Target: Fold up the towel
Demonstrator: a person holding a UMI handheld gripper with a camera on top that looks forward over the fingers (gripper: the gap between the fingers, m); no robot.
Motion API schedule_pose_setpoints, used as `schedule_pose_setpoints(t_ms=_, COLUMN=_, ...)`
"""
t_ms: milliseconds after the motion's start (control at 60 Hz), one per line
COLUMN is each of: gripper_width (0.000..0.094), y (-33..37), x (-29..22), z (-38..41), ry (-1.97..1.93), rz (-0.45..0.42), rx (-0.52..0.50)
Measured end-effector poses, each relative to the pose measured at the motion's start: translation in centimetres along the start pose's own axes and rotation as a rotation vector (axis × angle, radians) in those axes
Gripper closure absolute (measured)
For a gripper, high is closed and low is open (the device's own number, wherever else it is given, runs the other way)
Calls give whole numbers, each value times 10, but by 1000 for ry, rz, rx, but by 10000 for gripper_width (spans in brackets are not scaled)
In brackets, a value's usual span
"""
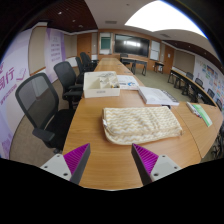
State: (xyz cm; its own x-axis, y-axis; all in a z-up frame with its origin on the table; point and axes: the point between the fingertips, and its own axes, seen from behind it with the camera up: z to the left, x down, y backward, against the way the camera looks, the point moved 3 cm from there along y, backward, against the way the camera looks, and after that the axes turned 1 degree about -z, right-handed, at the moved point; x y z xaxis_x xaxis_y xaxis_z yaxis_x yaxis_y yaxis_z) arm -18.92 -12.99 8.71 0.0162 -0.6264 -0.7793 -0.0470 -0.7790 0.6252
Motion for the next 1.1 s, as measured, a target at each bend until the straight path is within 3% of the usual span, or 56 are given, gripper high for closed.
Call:
schedule_pose_setpoints(t_ms=250, gripper_width=94, y=-137, x=-44, z=7, ry=65, rz=31, rx=-20)
schedule_pose_setpoints(t_ms=367, gripper_width=191, y=-170, x=-45, z=5, ry=108, rz=48, rx=-21)
schedule_pose_setpoints(t_ms=417, gripper_width=304, y=-176, x=-48, z=4, ry=124, rz=29, rx=-24)
schedule_pose_setpoints(t_ms=533, gripper_width=778, y=-177, x=-49, z=-5, ry=162, rz=25, rx=11)
schedule_pose_setpoints(t_ms=600, gripper_width=866, y=-178, x=-49, z=-7, ry=173, rz=30, rx=18)
schedule_pose_setpoints(t_ms=750, gripper_width=894, y=-167, x=-48, z=8, ry=146, rz=65, rx=-47)
schedule_pose_setpoints(t_ms=867, gripper_width=895, y=-131, x=-59, z=56, ry=17, rz=93, rx=-230)
schedule_pose_setpoints(t_ms=983, gripper_width=894, y=-75, x=-109, z=84, ry=-153, rz=37, rx=-405)
schedule_pose_setpoints(t_ms=1100, gripper_width=893, y=-62, x=-144, z=54, ry=-234, rz=-18, rx=-399)
